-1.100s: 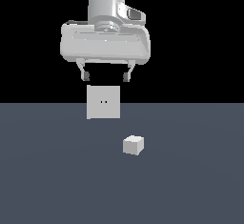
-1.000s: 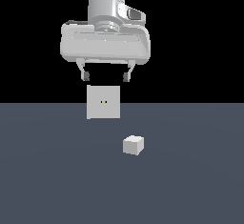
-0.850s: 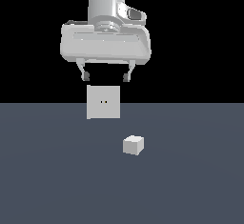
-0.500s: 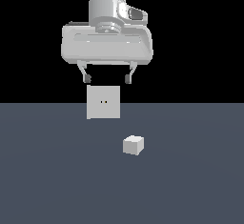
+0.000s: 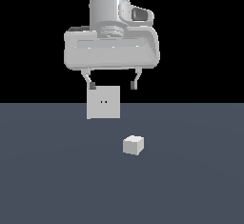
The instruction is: Plug the charger into the wall socket.
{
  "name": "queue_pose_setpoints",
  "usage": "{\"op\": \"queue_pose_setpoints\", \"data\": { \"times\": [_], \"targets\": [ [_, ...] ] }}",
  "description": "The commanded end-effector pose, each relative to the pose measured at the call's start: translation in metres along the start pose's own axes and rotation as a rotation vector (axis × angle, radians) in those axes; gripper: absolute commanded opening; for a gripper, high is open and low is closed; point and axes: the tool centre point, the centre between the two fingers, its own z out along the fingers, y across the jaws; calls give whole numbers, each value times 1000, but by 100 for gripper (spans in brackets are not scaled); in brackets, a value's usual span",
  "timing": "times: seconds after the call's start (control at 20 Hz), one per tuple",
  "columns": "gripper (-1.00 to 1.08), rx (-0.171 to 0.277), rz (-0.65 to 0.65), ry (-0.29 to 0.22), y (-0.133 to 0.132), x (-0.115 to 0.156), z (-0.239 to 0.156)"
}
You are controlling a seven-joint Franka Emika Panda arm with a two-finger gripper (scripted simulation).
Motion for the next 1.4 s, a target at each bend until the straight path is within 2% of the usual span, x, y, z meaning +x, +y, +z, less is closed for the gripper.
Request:
{"op": "queue_pose_setpoints", "data": {
  "times": [0.0,0.75,1.35],
  "targets": [
    [100,-7,32,32,4,-3,5],
    [100,-54,223,228,25,-16,39],
    [100,-91,337,346,39,-21,59]
  ]
}}
